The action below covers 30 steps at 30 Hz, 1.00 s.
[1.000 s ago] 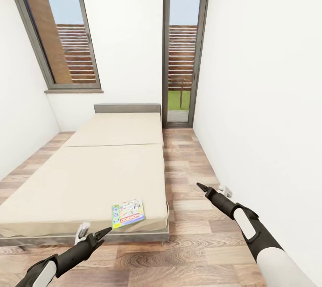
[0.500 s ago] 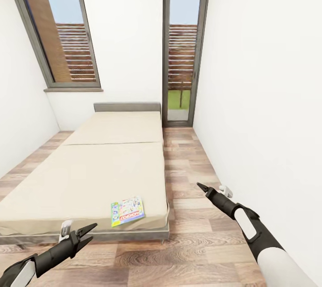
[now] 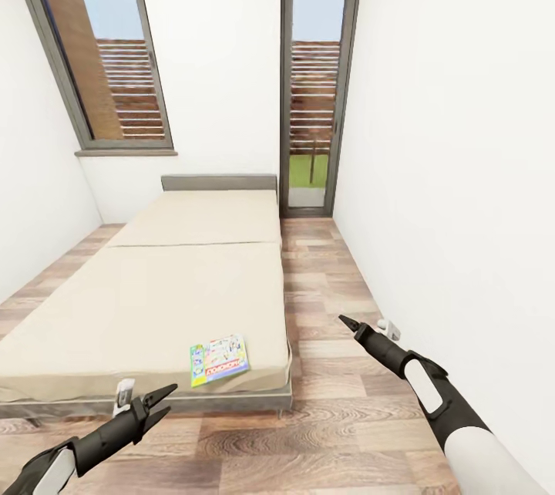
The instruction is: Put all the toys in the child's room - the three board games (two on the bed and one on the table), the two jigsaw puzzles on the table, and the tennis ball on the table - inside the toy box on the table in the child's room.
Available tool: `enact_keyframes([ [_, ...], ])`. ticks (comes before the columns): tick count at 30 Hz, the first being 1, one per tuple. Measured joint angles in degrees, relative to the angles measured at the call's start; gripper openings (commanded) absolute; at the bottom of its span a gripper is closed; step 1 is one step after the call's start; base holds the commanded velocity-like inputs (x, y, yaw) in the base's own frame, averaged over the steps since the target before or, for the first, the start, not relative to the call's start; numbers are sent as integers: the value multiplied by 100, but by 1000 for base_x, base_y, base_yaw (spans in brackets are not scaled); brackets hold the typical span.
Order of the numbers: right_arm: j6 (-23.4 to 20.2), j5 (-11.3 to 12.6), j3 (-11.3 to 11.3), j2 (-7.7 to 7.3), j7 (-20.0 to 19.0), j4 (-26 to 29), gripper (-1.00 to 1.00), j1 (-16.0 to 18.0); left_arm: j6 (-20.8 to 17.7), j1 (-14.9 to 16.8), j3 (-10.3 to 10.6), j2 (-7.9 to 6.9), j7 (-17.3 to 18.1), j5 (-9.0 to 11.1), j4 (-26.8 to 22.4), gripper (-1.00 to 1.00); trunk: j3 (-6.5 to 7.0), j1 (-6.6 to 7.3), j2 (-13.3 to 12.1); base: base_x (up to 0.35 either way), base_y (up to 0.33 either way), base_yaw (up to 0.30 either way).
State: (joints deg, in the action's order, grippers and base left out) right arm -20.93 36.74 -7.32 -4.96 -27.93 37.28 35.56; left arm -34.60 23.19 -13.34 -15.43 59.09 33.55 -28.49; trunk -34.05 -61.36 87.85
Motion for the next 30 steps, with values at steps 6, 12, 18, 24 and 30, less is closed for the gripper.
enact_keyframes([
  [6,10,-3,9,52,-19,-32,100,0,-10,5,2,55,20,-1,-15,100,-108,-132,241,0,0,0],
  [12,17,5,-5,67,-18,-80,100,0,-33,3,-9,21,89,12,-15,100,-216,-264,481,0,0,0],
  [18,18,7,-6,74,-18,-111,100,0,-38,6,-15,-27,207,16,-16,100,-323,-395,722,0,0,0],
  [24,18,2,-14,53,-23,-116,100,0,-51,6,-22,-136,320,22,-8,100,-431,-527,963,0,0,0],
  [30,6,7,-23,3,-85,-117,100,2,-83,6,-120,-254,492,27,-1,100,-539,-659,1204,0,0,0],
])
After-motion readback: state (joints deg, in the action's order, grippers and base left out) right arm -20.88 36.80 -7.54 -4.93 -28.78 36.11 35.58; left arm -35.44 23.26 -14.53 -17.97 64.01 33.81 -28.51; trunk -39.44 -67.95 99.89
